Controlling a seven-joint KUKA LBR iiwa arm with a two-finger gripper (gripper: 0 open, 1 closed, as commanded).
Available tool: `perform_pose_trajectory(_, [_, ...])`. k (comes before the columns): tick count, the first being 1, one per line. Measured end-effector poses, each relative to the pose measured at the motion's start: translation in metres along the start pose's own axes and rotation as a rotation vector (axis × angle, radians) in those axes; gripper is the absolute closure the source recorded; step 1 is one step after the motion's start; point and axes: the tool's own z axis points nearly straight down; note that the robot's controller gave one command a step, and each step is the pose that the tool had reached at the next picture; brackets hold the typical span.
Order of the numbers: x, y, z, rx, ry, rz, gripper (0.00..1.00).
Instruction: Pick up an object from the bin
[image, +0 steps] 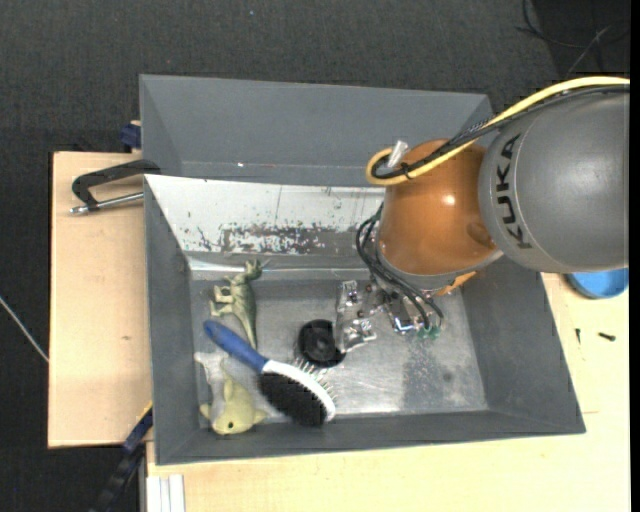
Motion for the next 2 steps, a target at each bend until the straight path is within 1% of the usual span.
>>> perform_pose_trajectory(1, [0.000, 0.001, 0.001, -0.002, 0.002, 0.001, 0.00])
perform_pose_trajectory(2, [0.004, 0.007, 0.056, -0.001, -0.012, -0.143, 0.00])
